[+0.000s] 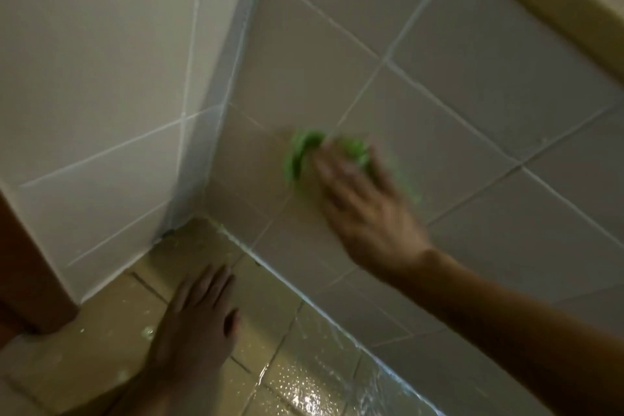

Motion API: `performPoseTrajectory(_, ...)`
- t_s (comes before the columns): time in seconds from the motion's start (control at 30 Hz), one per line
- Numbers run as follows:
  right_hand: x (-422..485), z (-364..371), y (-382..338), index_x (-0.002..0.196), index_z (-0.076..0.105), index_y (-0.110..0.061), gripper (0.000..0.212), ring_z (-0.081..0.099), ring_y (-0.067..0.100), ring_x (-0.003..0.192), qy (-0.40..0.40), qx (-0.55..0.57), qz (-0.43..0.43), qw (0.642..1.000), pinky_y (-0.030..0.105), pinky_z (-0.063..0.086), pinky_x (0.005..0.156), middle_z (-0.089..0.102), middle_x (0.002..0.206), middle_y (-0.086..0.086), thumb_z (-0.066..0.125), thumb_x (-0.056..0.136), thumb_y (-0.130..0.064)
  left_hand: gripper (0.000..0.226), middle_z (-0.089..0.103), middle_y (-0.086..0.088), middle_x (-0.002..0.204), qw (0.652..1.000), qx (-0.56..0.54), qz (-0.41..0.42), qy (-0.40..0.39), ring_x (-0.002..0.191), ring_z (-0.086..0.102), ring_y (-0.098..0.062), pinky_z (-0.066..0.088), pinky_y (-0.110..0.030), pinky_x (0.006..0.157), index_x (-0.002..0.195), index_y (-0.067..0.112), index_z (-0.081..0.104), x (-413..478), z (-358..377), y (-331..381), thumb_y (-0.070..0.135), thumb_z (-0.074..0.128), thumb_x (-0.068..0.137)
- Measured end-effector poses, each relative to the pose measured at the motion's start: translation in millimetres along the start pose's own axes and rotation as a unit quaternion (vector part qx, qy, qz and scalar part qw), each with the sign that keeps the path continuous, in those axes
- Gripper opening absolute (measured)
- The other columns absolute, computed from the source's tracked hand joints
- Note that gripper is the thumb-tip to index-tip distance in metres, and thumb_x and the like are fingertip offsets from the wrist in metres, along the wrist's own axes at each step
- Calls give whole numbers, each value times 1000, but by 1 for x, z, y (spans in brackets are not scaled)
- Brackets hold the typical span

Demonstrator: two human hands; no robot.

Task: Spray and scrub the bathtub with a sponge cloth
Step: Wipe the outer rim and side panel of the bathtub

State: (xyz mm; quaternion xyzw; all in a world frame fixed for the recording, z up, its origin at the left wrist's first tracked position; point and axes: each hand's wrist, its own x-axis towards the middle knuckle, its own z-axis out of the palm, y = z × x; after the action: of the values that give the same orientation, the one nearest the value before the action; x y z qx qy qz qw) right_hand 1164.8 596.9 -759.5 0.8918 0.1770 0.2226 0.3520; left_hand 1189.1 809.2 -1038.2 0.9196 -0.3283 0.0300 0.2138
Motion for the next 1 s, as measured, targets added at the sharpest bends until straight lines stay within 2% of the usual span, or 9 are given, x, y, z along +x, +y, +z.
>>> performPoseTrajectory(0.07,-11,13,-6,147,53,-4,51,33,35,151,-83,-17,-131,988,60,9,126,43,158,18,51,96,-14,62,58,-7,150,1000,4,5,30,140,54,-28,39,-56,115,136,7,68,-1,2,0,42,50,88)
performPoseTrajectory(0.13,9,7,4,145,56,-4,50,38,34,149,-61,0,-134,989,58,15,124,44,158,17,47,97,-13,63,58,-6,151,999,13,4,44,141,53,-28,37,-57,118,136,8,69,-1,5,1,44,49,89)
performPoseTrajectory(0.23,67,-15,30,151,49,-8,52,38,33,149,67,-9,6,998,58,16,123,42,160,15,52,100,-12,61,60,-7,149,997,19,1,76,141,54,-27,38,-56,116,134,7,70,1,11,2,44,49,90)
performPoseTrajectory(0.37,119,-17,35,149,54,-13,47,43,33,146,212,-67,199,954,62,24,120,47,156,15,55,102,-19,59,59,-7,150,994,16,-6,107,143,52,-29,39,-58,115,135,7,70,1,17,4,42,51,91)
performPoseTrajectory(0.43,109,5,4,143,59,-7,47,45,38,144,161,-46,137,976,62,15,122,49,152,21,60,98,-19,59,60,-6,149,994,17,-7,108,141,54,-29,39,-57,115,133,7,71,2,18,5,41,51,89)
performPoseTrajectory(0.5,78,36,-32,146,55,-6,51,38,38,148,26,-40,-42,998,60,5,125,46,155,20,56,98,-23,60,62,-6,146,995,17,-19,100,139,56,-28,38,-56,116,130,8,73,3,16,5,42,50,87)
performPoseTrajectory(0.57,52,47,-42,151,49,-10,54,29,34,153,-106,-53,-154,981,61,-4,126,41,161,14,46,101,-28,61,62,-7,146,996,25,-18,89,138,57,-28,37,-56,116,131,8,72,4,15,6,43,48,87)
performPoseTrajectory(0.83,87,35,-36,150,48,-3,48,30,33,153,74,11,71,995,58,3,126,39,161,17,39,104,-10,63,58,-4,151,996,21,-41,79,144,50,-26,35,-58,118,136,9,69,6,18,10,42,48,86)
performPoseTrajectory(1.0,-12,77,-85,148,53,-9,51,25,34,155,-138,-11,-116,984,64,-16,121,36,163,17,46,100,-26,64,57,-4,152,996,12,-59,64,144,47,-24,29,-54,120,140,11,65,13,16,21,39,45,86)
